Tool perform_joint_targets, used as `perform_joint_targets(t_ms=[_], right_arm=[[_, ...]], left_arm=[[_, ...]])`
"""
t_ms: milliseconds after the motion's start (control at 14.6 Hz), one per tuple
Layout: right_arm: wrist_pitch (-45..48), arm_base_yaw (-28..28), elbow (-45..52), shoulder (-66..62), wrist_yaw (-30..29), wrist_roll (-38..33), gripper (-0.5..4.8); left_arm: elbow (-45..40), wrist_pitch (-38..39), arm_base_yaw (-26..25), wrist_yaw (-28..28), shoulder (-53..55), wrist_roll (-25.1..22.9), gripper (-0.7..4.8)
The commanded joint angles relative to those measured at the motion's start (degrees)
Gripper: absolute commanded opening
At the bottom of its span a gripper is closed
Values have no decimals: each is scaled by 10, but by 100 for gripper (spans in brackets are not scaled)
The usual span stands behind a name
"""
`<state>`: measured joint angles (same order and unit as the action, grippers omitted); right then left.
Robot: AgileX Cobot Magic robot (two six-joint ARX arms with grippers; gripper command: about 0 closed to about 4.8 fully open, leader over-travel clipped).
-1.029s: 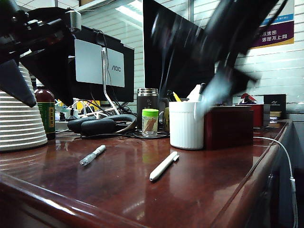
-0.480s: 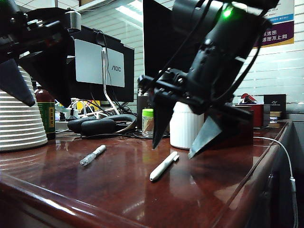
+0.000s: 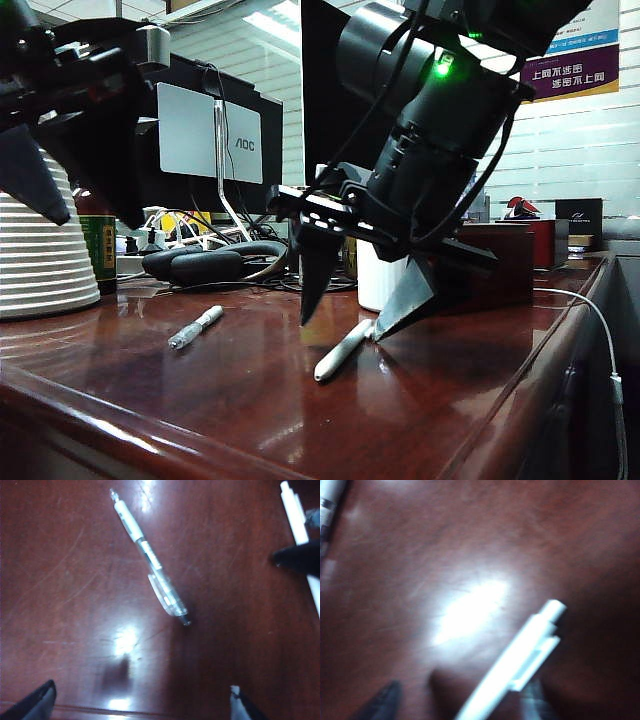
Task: Pick up all the pens on the desk and put them into the pen holder one by one.
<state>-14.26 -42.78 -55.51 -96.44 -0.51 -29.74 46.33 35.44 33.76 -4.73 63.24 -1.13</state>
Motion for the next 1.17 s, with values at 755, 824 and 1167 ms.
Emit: perform_joint_targets(t_ms=[755, 824, 1167], right_arm=[[-31, -4, -108, 45, -24, 89, -6], [-4, -4, -134, 64, -26, 118, -6], [242, 51, -156, 115, -22, 269, -6]], left_arm=[[5, 5, 0, -19, -1, -6, 479], [5, 5, 0, -19, -1, -6, 479], [5, 5, 0, -21, -1, -6, 479]])
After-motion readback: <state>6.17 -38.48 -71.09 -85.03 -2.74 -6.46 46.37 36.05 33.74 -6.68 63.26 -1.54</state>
